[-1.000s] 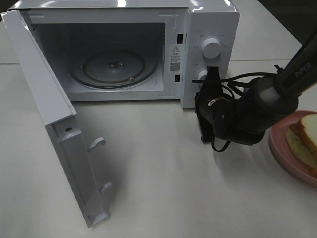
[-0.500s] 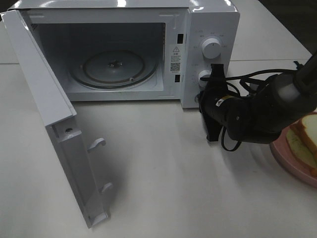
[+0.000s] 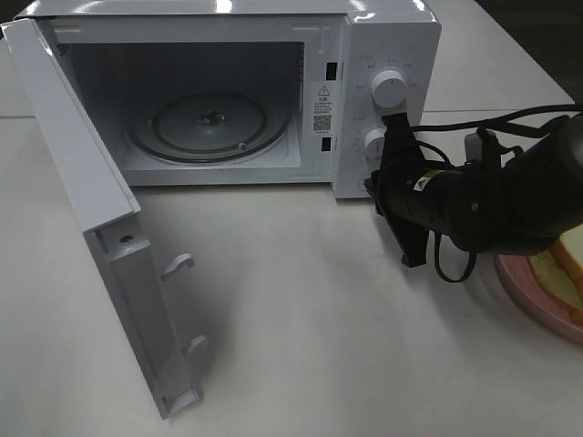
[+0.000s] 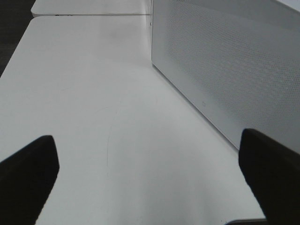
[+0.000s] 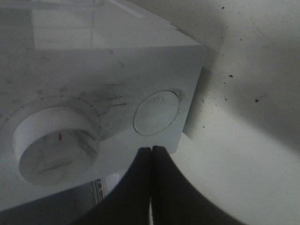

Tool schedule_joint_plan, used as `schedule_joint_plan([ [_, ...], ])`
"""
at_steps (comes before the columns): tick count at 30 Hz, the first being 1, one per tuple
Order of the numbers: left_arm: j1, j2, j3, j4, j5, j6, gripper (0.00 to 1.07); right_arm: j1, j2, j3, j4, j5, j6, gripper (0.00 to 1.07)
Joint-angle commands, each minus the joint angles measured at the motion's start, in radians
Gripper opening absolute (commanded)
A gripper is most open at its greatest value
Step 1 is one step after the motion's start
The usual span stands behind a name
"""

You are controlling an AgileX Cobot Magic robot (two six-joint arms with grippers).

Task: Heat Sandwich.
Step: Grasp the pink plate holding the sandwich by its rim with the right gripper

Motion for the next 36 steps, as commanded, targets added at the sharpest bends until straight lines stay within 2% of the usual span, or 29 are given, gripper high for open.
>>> schedule_joint_plan([
  [1, 0.002, -0.029, 0.003, -0.002, -0.003, -0.009, 1.01, -0.002, -0.052, 0.014, -0.046, 0.086, -0.051, 0.01],
  [7, 0.002, -0.029, 0.003, -0.002, -0.003, -0.009, 1.01, -0.002, -0.109, 0.018, -0.07, 0.209, -0.155, 0.01],
  [21, 0.002, -0.029, 0.003, -0.002, -0.003, -0.009, 1.01, -0.002, -0.281, 0.017, -0.072, 0.643, -0.686, 0.04],
  [25, 0.002, -0.029, 0.003, -0.002, -0.003, -0.009, 1.01, -0.002, -0.311, 0.017, -0.142, 0.773, -0.822, 0.05],
  [27, 0.002, -0.029, 0.003, -0.002, -0.003, -0.009, 1.01, -0.002, -0.328, 0.015, -0.238, 0.873, -0.892, 0.06],
  [36, 0.002, -0.029, 0.003, -0.002, -0.003, -0.009, 1.01, -0.002, -0.377, 0.015, -0.457, 1.148, -0.914, 0.09],
])
